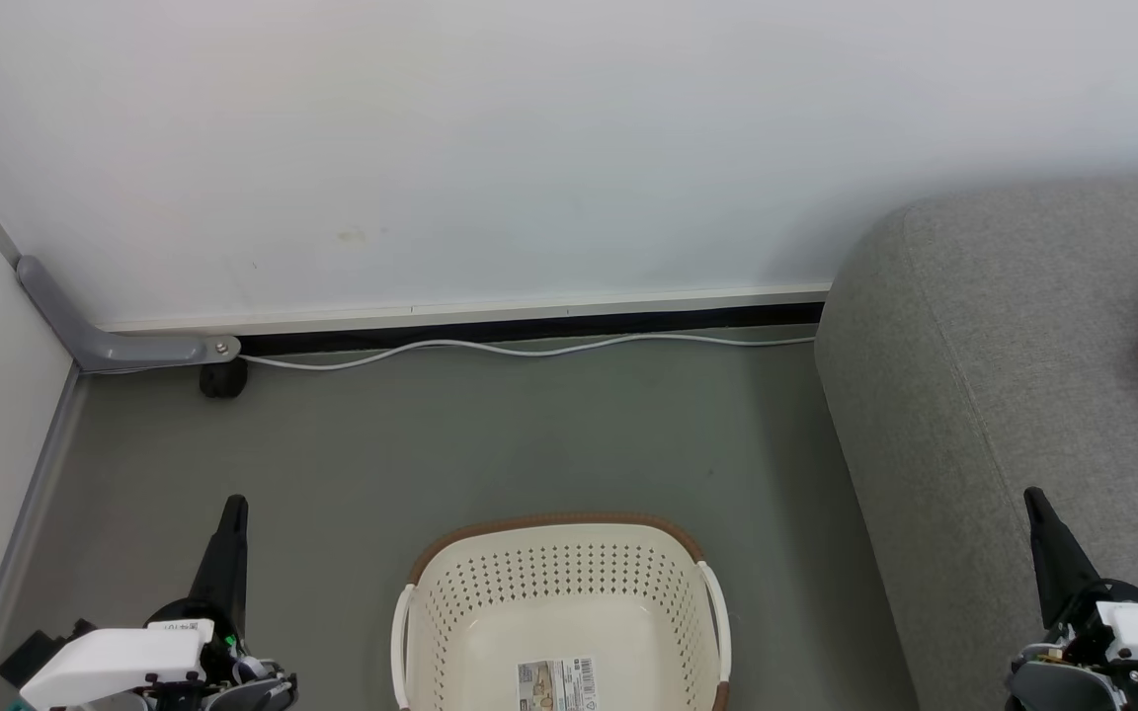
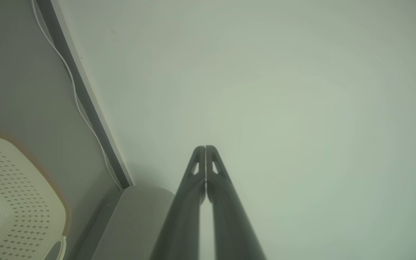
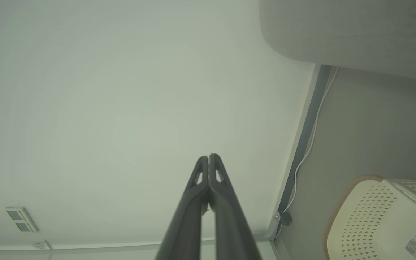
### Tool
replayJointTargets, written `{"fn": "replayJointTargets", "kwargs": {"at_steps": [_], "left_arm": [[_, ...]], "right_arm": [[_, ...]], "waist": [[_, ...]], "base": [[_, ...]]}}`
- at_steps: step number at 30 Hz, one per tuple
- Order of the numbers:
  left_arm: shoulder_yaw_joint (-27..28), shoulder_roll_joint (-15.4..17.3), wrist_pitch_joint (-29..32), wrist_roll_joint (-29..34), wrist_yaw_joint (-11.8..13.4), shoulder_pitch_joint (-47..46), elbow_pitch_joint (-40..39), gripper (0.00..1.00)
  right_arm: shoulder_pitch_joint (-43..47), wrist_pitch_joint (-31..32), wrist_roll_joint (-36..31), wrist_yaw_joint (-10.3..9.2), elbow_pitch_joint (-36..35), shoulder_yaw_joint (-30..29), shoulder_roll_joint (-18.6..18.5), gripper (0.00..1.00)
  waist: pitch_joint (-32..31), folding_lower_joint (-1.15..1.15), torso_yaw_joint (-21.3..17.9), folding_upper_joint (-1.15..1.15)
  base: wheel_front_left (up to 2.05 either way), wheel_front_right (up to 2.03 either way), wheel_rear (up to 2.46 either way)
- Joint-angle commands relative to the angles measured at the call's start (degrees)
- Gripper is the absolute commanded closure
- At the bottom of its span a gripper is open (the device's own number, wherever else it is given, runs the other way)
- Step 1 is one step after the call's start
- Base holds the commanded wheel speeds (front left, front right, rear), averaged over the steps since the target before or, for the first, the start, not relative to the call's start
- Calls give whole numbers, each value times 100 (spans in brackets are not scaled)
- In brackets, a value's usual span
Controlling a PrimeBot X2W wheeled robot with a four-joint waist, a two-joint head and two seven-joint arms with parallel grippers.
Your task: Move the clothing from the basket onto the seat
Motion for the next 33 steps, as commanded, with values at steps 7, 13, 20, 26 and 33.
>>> {"fn": "replayJointTargets", "kwargs": {"at_steps": [7,13,20,26,33], "left_arm": [[189,97,42,-23,-48,-331,-131,100],[189,97,42,-23,-48,-331,-131,100],[189,97,42,-23,-48,-330,-131,100],[189,97,42,-23,-48,-330,-131,100],[189,97,42,-23,-48,-330,-131,100]], "right_arm": [[-208,69,39,9,-180,89,-55,100],[-208,71,36,9,-180,87,-54,100],[-209,73,34,9,-180,84,-51,100],[-209,75,32,9,-180,82,-50,100],[-209,77,31,9,-180,80,-49,100]], "waist": [[0,0,0,0],[0,0,0,0],[0,0,0,0],[0,0,0,0],[0,0,0,0]], "base": [[0,0,0],[0,0,0],[0,0,0],[0,0,0],[0,0,0]]}}
